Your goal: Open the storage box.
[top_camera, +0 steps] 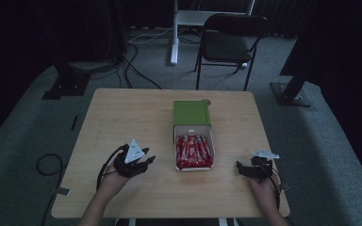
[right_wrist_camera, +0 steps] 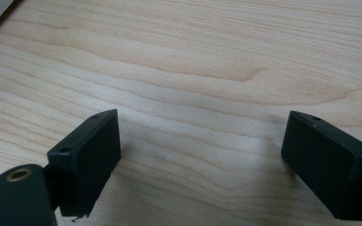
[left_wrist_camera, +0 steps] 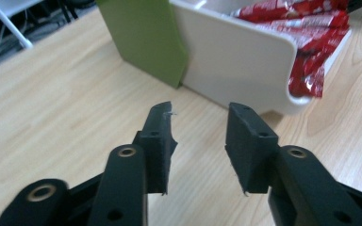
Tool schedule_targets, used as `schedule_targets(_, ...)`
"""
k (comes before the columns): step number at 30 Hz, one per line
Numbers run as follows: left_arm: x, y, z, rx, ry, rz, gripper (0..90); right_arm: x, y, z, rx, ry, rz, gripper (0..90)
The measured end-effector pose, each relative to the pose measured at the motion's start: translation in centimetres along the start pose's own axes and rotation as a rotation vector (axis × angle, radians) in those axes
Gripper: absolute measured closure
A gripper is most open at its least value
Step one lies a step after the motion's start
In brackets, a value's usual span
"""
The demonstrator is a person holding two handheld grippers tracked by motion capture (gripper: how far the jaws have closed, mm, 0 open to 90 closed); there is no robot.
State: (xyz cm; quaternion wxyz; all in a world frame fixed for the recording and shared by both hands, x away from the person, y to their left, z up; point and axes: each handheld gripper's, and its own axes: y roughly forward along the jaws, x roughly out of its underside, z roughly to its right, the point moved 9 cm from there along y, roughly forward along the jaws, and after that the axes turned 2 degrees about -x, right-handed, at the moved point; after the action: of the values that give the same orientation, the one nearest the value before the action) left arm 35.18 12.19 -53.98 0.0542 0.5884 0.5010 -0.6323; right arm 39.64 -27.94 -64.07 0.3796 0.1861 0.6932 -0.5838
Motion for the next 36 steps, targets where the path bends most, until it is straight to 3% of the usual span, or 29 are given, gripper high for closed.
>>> schedule_targets(5,1.7,-0.1,-0.1,0.008,-0.05,-0.008,55.8,0.0,0.0,0.0,0.0,0.002,0.001,11.6)
schedule_targets(9,3.6,0.3,-0.2,0.019,-0.104,-0.045,46.7,0.0,0.0,0.0,0.0,-0.002,0.001,11.6)
schedule_targets(13,5.0,0.5,-0.4,0.026,-0.138,-0.074,43.4,0.0,0.0,0.0,0.0,-0.002,0.001,11.6)
schedule_targets(18,6.2,0.6,-0.7,0.037,-0.181,-0.108,34.1,0.0,0.0,0.0,0.0,-0.001,0.001,11.6)
schedule_targets(20,6.6,0.6,-0.9,0.034,-0.205,-0.108,26.5,0.0,0.0,0.0,-0.001,0.0,0.001,11.5)
schedule_targets(23,7.2,0.6,-1.5,-0.001,-0.235,-0.105,25.9,0.0,0.0,0.0,-0.001,-0.001,0.0,11.5)
schedule_targets(25,7.6,0.8,-1.5,0.0,-0.254,-0.118,21.7,0.0,0.0,0.0,-0.001,-0.001,0.0,11.4)
schedule_targets(29,8.6,1.1,-1.3,0.017,-0.263,-0.174,16.8,0.0,0.0,0.0,-0.001,-0.001,0.0,11.4)
schedule_targets(36,9.3,1.0,-1.7,0.021,-0.284,-0.202,14.4,0.0,0.0,0.0,0.001,-0.003,0.0,11.4)
